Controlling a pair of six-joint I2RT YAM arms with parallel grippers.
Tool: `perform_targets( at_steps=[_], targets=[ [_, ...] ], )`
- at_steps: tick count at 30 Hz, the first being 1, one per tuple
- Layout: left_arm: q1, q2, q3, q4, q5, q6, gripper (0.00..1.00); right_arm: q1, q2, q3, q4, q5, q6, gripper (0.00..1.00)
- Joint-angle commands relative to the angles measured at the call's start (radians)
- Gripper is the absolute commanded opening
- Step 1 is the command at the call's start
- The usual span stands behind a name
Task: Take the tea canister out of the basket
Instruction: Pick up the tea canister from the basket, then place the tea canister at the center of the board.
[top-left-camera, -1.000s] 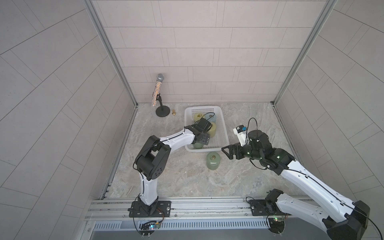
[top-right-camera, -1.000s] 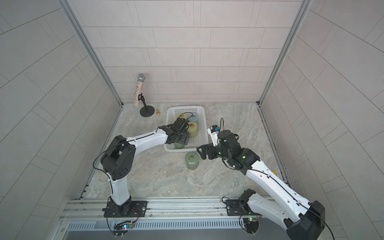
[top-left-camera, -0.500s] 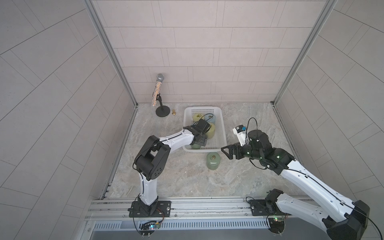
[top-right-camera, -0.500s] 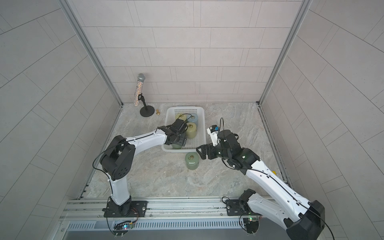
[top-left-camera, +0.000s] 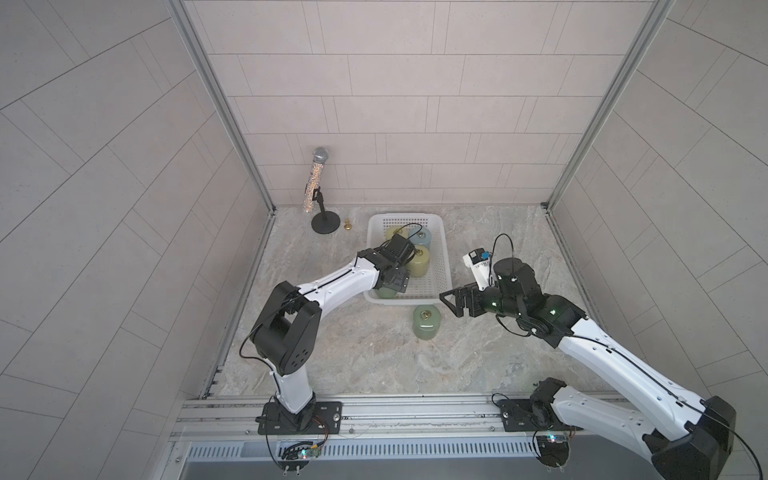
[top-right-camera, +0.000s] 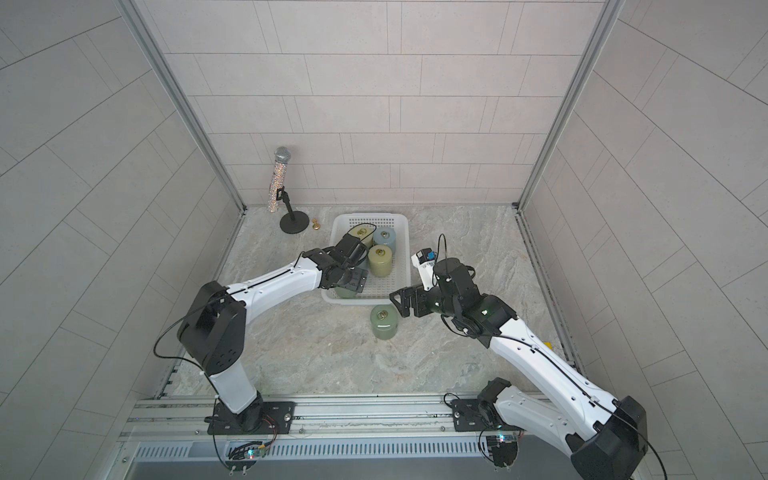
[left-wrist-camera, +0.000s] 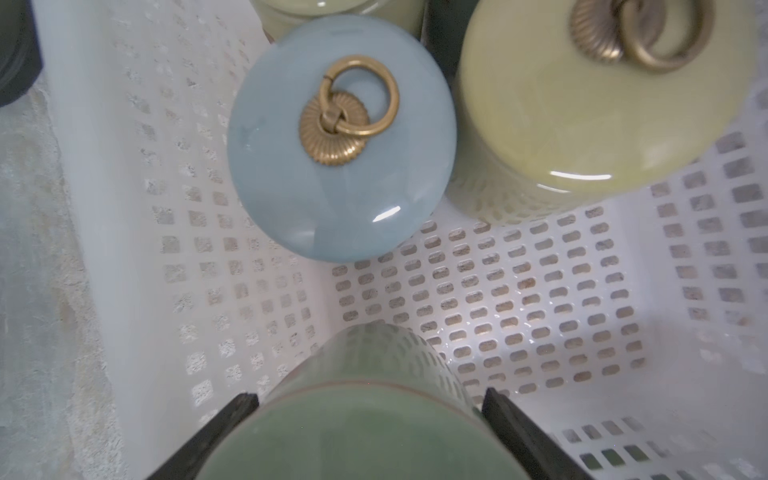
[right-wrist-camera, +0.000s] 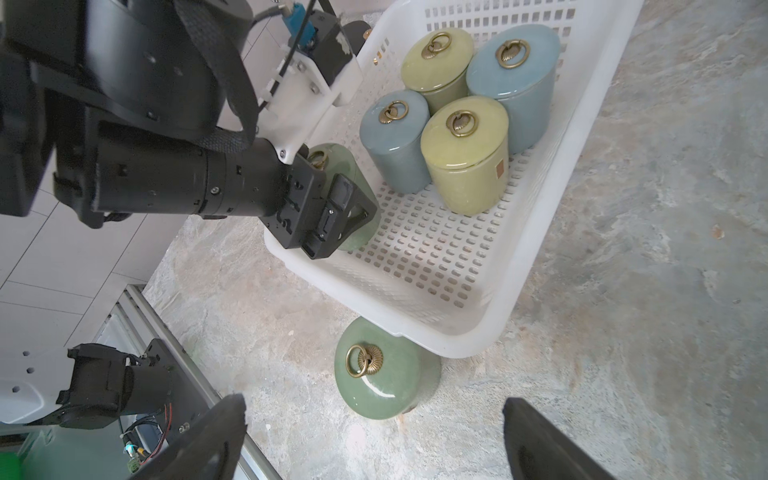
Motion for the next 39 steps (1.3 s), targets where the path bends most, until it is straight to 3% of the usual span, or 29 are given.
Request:
perform_targets(
  at_steps=[1, 20, 30, 39],
  targets=[
    [-0.011, -0.080, 0.047, -0.031, -0.035, -0.018, 0.80, -0.002, 0.005, 0.011, 0.019, -0.009, 0.002, 1.00],
    [-0.111, -0.398, -0.018, -0.206, -0.088, -0.127, 0.80, 0.007, 0.037, -0.005, 0.090, -0.108, 0.004, 1.00],
    [-0.250, -0.559, -0.218, -0.177, -0.168, -0.264, 0.80, 0.021, 0.052, -0.006, 0.088, -0.127, -0.003, 1.00],
    [-0.386, -0.576, -0.432, -0.022, -0.221, -0.376, 0.79, 0.024, 0.034, -0.008, 0.042, -0.125, -0.016, 1.00]
  ],
)
